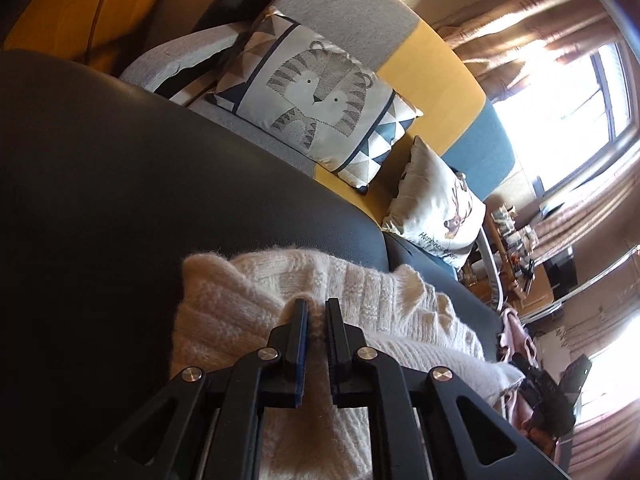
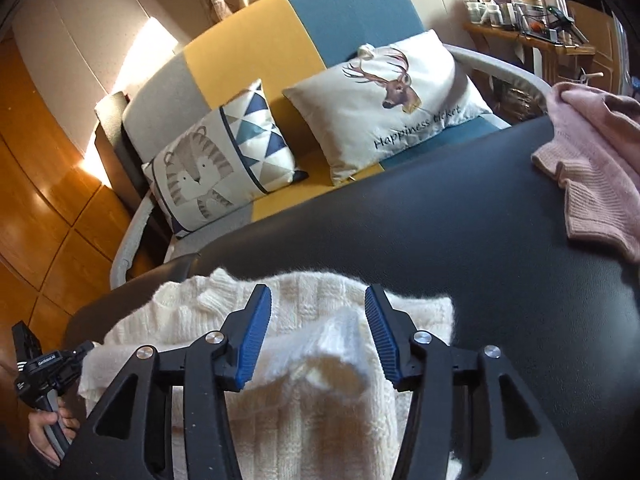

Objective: Fold clothes

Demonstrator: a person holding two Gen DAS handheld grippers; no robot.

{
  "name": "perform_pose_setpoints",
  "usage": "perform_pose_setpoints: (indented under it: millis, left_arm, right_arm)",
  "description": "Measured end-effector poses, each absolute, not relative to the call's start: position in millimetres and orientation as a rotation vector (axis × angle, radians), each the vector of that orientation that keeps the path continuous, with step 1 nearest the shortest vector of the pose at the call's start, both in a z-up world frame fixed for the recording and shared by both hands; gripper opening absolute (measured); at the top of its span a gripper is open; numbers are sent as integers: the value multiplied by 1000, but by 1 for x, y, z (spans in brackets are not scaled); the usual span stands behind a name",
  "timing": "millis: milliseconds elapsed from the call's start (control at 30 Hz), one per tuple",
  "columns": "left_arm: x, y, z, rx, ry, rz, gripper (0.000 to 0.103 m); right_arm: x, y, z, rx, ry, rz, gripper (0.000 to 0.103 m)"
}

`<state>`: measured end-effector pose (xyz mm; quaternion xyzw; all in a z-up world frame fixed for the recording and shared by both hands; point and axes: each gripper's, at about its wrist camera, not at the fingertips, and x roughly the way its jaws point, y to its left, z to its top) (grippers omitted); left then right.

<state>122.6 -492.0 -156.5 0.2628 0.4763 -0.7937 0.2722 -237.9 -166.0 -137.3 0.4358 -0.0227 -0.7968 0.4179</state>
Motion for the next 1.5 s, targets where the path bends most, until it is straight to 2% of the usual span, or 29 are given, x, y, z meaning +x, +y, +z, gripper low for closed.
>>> perform_pose_setpoints:
  millis: [233,400,533,900,1067,1167,1500]
  left_arm:
    - [129,-501,-140,683,1190,-2131,8]
    - [114,-470,-128,799,994,-2291,8]
    - [97,-427,-125,951,855,-2438,9]
    - [86,-397,-146,1122,848,-2468,11]
    - [93,-393,-144,1128,770,-2455,11]
    - [102,-388,-139,1142,710,-2463,17]
    - [114,-373,-140,1248,596,-2462,19]
  right_arm:
    - [-234,-164,-129,1029,-34,-2011,52]
    - [-228,-157,-126,1043,-7,-2028,52]
    - [-211,-152,-114,991,85,-2044,52]
    - [-183,-161,-127,1009,265,-1978,53]
    - [-175,-162,-138,1027,337,-1941,53]
    - [-170,-159,-144,1029,393,-1934,53]
    - [-173,-156,-146,1017,401,-1930,53]
